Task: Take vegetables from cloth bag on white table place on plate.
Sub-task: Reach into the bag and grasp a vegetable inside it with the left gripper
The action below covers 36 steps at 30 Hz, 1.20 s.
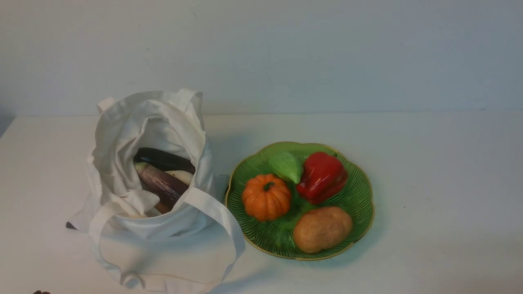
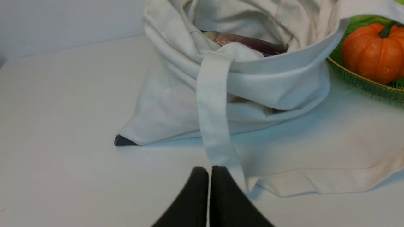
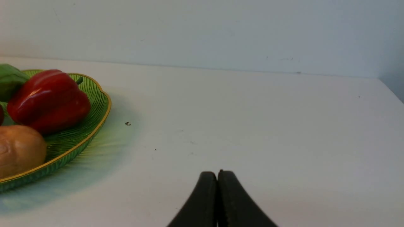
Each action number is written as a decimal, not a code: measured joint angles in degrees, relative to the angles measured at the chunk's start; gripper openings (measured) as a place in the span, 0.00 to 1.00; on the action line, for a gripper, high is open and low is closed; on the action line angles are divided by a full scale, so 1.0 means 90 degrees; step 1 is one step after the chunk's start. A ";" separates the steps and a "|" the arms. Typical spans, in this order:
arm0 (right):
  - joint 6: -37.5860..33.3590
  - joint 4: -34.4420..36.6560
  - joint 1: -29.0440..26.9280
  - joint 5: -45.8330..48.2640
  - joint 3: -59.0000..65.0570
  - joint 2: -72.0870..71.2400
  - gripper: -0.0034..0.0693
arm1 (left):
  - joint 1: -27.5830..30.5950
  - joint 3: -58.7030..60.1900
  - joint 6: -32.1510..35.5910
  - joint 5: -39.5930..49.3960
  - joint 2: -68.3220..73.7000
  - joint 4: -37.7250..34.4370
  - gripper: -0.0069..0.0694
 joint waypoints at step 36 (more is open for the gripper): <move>0.0000 -0.0001 0.0000 0.0000 0.0000 0.0000 0.03 | 0.0000 -0.5940 0.0122 0.2439 0.6284 -0.2696 0.08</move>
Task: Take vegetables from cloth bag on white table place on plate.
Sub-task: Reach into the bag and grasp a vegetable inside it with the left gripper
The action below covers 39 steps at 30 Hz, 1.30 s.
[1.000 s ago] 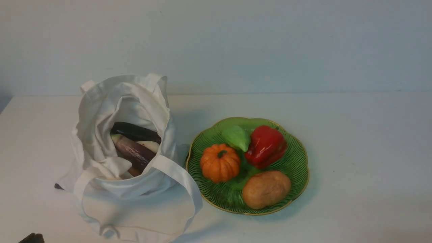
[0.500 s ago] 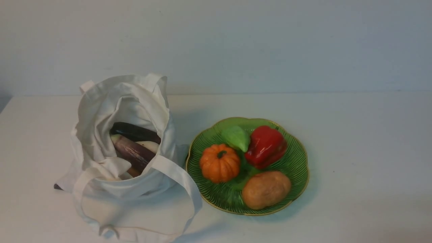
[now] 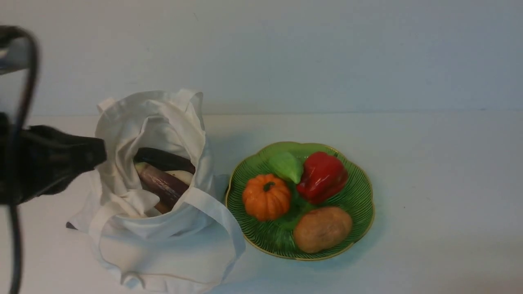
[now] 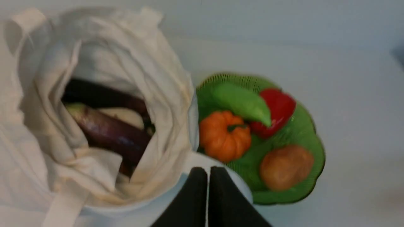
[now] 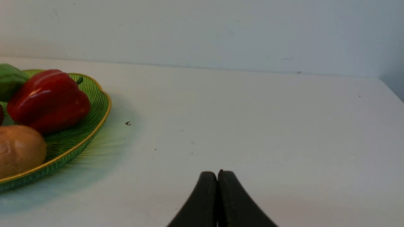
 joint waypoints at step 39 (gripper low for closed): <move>0.0000 0.0000 0.0000 0.0000 0.0000 0.0000 0.03 | -0.0524 -0.2151 -0.3708 -0.0120 0.5310 0.2834 0.87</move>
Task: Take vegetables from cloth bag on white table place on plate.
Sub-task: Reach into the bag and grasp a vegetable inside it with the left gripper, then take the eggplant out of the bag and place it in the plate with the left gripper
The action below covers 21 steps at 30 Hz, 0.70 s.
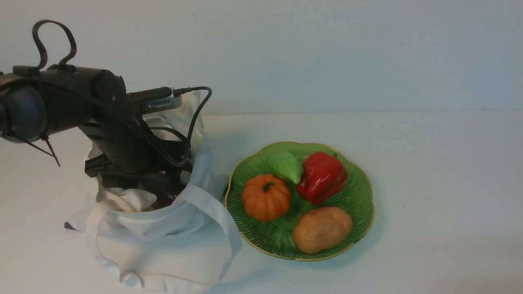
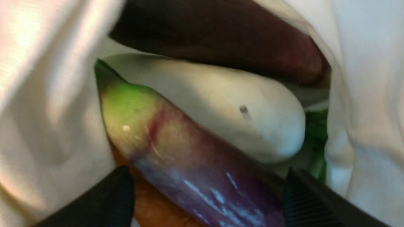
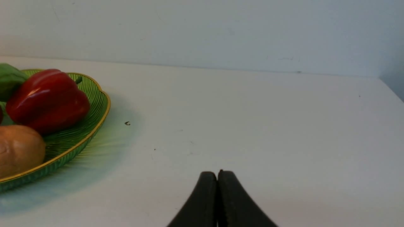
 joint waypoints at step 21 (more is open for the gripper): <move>0.0000 0.0000 0.0000 0.0000 0.0000 0.0000 0.03 | 0.0000 -0.0381 -0.0399 0.0276 0.0106 0.0191 0.52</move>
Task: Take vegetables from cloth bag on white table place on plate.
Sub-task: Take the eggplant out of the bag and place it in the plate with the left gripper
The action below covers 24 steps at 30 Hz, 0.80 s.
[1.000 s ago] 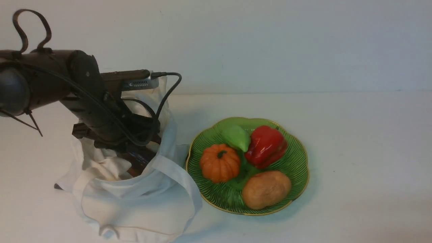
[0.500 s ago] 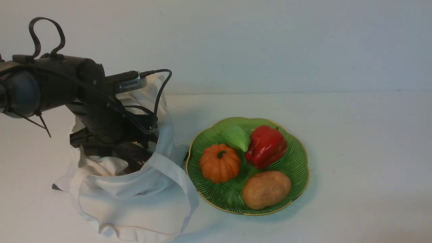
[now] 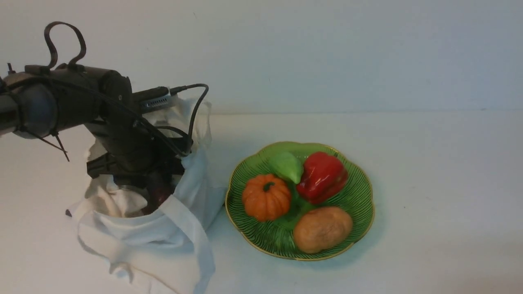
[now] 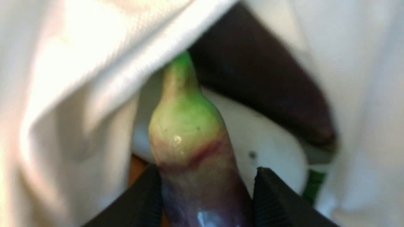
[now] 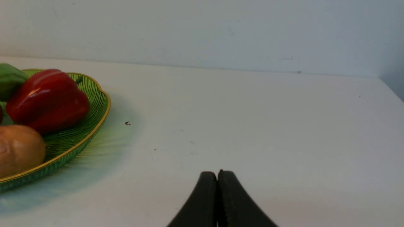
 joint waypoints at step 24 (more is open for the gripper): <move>0.0000 0.0000 0.0000 0.0000 0.0000 0.0000 0.03 | 0.0000 -0.0343 0.1456 -0.0377 -0.1840 -0.0056 0.52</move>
